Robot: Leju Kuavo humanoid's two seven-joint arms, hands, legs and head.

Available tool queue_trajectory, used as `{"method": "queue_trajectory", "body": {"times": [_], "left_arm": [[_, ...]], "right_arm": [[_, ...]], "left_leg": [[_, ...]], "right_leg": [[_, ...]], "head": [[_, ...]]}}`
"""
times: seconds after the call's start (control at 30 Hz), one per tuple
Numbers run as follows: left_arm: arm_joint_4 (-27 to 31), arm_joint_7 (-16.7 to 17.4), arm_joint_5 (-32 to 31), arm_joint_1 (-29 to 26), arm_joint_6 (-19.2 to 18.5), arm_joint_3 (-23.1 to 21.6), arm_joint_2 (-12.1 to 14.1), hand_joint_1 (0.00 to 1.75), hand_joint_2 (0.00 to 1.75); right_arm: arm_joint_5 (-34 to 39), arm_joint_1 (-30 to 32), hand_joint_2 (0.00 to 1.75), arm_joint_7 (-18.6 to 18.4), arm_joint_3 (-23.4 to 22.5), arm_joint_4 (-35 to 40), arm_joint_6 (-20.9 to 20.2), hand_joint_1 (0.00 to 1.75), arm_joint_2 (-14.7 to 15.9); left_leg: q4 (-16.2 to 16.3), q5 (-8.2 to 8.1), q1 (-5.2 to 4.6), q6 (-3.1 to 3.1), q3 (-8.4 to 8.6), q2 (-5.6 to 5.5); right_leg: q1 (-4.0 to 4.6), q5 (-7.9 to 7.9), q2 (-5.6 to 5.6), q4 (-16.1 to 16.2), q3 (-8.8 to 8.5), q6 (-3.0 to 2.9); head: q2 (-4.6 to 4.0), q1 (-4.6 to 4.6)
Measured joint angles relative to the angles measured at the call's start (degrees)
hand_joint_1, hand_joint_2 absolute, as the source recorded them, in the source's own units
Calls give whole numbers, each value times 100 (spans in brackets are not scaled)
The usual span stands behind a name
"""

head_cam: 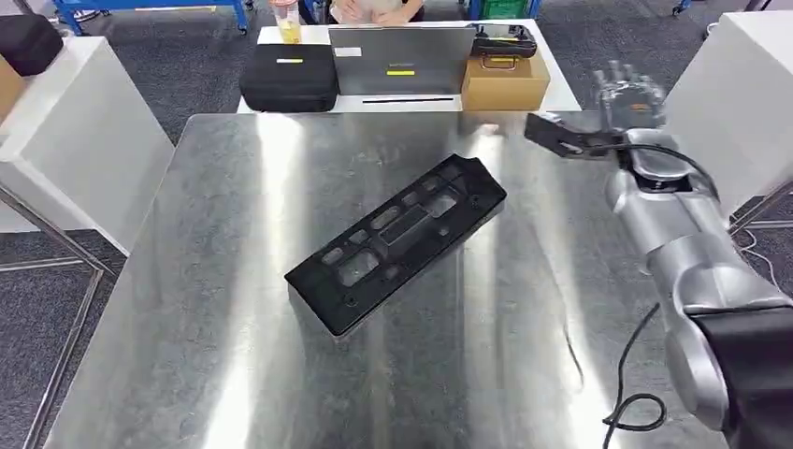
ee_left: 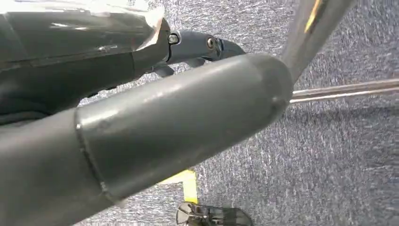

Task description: Take the parts from the cabinet and place them on the table.

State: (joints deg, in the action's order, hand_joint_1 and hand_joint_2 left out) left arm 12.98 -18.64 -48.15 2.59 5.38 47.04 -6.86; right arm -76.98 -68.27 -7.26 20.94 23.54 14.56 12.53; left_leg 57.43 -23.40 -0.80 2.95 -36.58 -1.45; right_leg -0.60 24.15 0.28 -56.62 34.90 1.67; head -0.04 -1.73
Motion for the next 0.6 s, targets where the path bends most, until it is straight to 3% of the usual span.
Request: {"method": "queue_trajectory", "body": {"times": [0.1,0.2,0.3,0.37,0.47,0.6], "left_arm": [[-2,51,164,-3,57,153,-2,0,0],[-53,315,361,-2,447,396,-96,0,0],[-94,251,459,48,1010,566,-376,0,0],[-125,216,522,106,1049,658,-477,0,0],[-173,210,557,109,1021,754,-584,0,0],[-179,208,564,128,1010,848,-597,0,0]], "right_arm": [[75,41,0,-147,-217,-107,518,0,693],[306,207,0,-54,-544,-188,942,0,1219],[389,439,0,-380,-805,-291,1189,0,1562],[529,684,0,-616,-1001,-343,1410,0,1785],[710,1033,0,-638,-1335,-415,1702,0,2112],[697,1249,0,-625,-1517,-494,1731,0,2296]], "left_leg": [[3,-9,-14,18,-6,-14],[11,-26,-19,47,-5,-15],[13,-35,-37,61,6,-3],[18,-39,-38,68,10,-11],[19,-45,-39,81,6,-40],[19,-58,-51,98,14,-1]], "right_leg": [[0,4,-19,1,-3,6],[-2,13,-18,2,-16,21],[-3,13,-7,4,-14,23],[-7,28,-14,7,-19,46],[-7,38,-35,7,-35,61],[-8,36,-2,7,-34,63]], "head": [[0,-4],[0,0],[0,-4],[0,-2],[0,0],[0,-4]]}}
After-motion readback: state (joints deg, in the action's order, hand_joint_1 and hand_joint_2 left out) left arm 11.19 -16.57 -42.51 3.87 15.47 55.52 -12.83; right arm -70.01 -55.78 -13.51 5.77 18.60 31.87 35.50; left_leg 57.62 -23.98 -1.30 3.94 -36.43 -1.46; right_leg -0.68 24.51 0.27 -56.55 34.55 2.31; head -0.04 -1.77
